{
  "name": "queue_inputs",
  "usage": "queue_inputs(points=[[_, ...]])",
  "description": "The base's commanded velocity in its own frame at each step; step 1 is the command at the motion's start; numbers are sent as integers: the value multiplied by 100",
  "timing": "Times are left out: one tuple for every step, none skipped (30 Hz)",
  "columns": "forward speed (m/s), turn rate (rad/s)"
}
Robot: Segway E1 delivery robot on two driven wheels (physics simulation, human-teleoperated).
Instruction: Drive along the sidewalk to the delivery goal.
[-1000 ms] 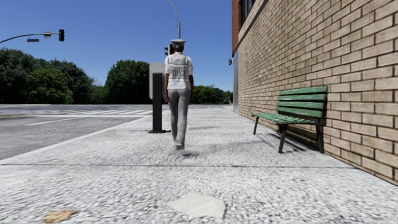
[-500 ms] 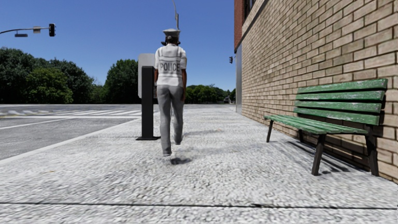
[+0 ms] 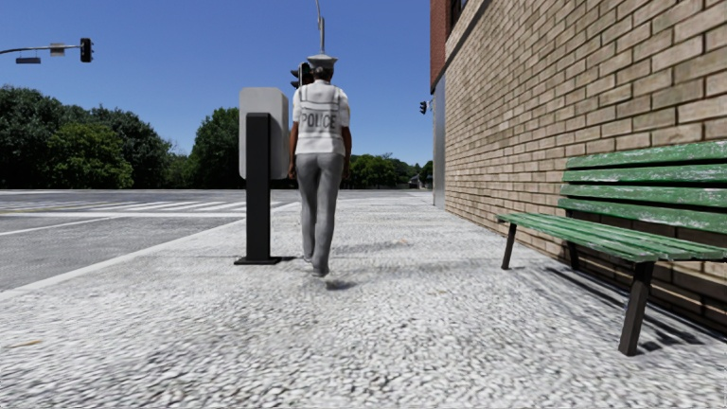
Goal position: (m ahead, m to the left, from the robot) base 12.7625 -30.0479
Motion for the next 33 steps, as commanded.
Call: queue_inputs(points=[[31,0],[30,0],[30,0],[29,0],[0,0],[0,0],[0,0],[0,0],[0,0],[0,0],[0,0],[0,0],[0,0],[0,0],[0,0],[0,0],[0,0],[0,0],[0,0],[0,0],[0,0],[0,0],[0,0],[0,0],[0,0],[0,0],[0,0],[0,0],[0,0],[0,0],[0,0],[0,0],[0,0]])
